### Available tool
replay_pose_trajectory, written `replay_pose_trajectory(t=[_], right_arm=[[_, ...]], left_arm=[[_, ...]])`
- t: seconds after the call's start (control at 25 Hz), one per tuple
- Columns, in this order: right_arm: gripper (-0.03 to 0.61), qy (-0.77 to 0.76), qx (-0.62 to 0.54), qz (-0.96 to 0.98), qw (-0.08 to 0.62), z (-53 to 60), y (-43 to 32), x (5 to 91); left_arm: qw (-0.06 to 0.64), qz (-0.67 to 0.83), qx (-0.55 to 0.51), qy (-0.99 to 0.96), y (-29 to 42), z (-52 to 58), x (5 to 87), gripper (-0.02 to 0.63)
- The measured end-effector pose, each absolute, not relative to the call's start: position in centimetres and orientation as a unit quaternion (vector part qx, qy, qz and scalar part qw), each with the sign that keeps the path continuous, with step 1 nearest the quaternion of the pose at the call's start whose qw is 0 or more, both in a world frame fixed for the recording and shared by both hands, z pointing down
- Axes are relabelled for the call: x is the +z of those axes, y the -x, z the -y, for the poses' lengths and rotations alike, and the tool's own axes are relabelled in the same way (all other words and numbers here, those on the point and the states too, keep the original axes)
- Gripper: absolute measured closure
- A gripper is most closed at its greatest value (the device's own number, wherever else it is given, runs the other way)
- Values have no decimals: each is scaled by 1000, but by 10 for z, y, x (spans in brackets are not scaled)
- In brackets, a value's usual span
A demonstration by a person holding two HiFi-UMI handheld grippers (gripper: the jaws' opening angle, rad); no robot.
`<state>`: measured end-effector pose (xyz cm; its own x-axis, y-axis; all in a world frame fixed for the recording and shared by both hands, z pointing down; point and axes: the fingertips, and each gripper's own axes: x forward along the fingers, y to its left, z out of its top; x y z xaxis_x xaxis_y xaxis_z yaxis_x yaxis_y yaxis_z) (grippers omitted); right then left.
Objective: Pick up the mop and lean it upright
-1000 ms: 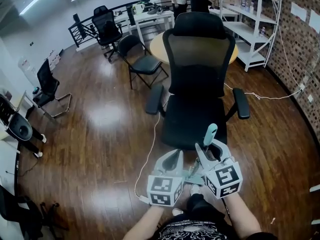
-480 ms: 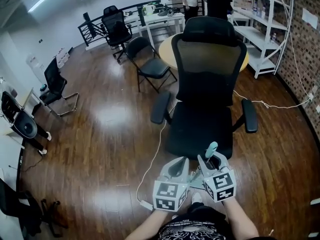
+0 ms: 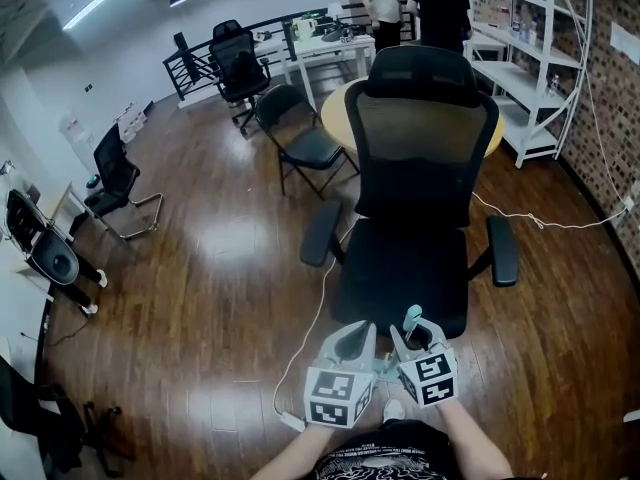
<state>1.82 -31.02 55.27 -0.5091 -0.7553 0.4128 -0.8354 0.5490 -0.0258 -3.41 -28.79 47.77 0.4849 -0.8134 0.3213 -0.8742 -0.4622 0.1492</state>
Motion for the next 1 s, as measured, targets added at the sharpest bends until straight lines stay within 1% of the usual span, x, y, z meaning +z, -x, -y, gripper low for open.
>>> replay_pose_trajectory(t=[0.36, 1.0], right_arm=[[485, -462, 110, 865, 163, 341, -18, 554], [483, -480, 111, 854, 167, 391, -34, 560]], left_arm=[[145, 497, 106, -849, 29, 306, 481, 611], [153, 513, 101, -839, 34, 332, 485, 611]])
